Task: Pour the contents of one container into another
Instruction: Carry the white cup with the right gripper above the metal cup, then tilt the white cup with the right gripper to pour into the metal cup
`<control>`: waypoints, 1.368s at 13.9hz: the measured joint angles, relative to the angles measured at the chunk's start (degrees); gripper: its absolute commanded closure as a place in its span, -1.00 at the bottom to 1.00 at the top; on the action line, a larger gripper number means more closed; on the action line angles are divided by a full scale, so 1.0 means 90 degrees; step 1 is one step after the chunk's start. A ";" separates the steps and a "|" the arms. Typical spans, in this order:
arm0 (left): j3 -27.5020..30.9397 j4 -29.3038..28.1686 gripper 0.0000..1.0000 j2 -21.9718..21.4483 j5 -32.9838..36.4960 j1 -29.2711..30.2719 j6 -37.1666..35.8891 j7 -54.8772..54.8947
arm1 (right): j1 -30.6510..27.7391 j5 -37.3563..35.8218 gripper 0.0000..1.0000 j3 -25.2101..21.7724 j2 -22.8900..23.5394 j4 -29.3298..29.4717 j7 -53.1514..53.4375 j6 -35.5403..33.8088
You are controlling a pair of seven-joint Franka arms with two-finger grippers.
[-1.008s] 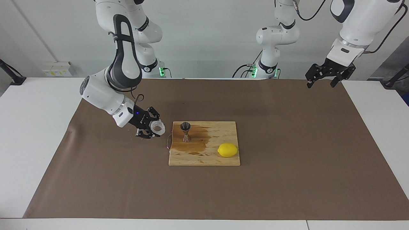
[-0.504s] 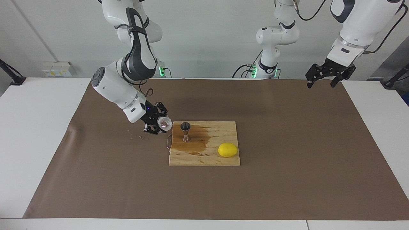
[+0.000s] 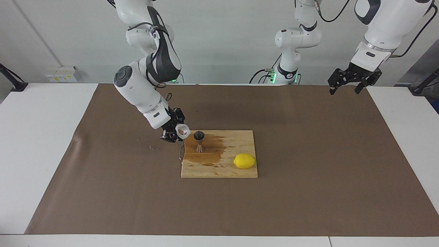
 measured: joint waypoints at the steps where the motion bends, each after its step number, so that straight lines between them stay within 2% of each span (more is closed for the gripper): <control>1: 0.0000 0.0000 -1.00 0.0000 0.0000 0.0000 0.0000 0.0000 | 0.0063 -0.0217 0.36 -0.0001 0.0000 0.0015 0.0126 0.0000; 14: 0.0000 0.0000 -1.00 0.0000 0.0000 0.0000 0.0000 0.0000 | 0.0653 -0.2163 0.36 0.0000 0.0000 0.0042 0.1064 -0.0019; 19: 0.0000 0.0000 -1.00 0.0000 0.0000 0.0000 0.0000 0.0000 | 0.0818 -0.2430 0.36 0.0002 0.0000 0.0082 0.1394 -0.0092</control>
